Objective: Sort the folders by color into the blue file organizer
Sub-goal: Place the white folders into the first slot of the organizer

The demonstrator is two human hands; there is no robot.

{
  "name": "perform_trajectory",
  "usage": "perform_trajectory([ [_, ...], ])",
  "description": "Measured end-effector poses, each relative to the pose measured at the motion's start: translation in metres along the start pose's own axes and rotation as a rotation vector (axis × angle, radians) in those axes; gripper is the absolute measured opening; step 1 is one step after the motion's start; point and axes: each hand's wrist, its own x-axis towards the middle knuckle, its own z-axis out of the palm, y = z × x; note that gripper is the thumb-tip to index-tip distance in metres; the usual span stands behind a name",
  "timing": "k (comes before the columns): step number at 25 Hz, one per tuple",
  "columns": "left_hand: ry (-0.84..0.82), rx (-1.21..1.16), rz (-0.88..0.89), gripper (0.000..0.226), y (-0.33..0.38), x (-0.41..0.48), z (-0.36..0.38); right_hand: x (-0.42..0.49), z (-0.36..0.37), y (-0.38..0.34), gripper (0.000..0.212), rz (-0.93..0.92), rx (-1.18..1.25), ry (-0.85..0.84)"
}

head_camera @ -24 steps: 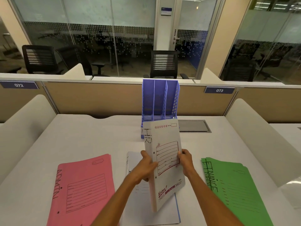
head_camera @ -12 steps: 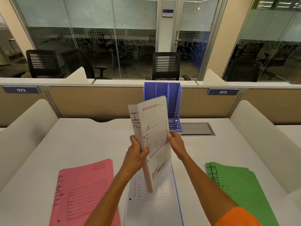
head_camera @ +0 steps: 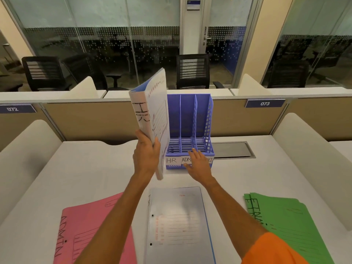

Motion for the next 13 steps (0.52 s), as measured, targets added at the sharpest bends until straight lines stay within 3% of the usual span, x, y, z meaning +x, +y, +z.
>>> perform_trajectory([
  [8,0.062,-0.049,0.030,0.043,0.006,0.058,0.045,0.027,0.022,0.003,0.080,-0.025,-0.102,0.003],
  [13,0.081,-0.093,0.044,0.042,0.002,0.077,0.077,0.031,0.046,0.015,0.078,-0.055,-0.213,-0.005],
])
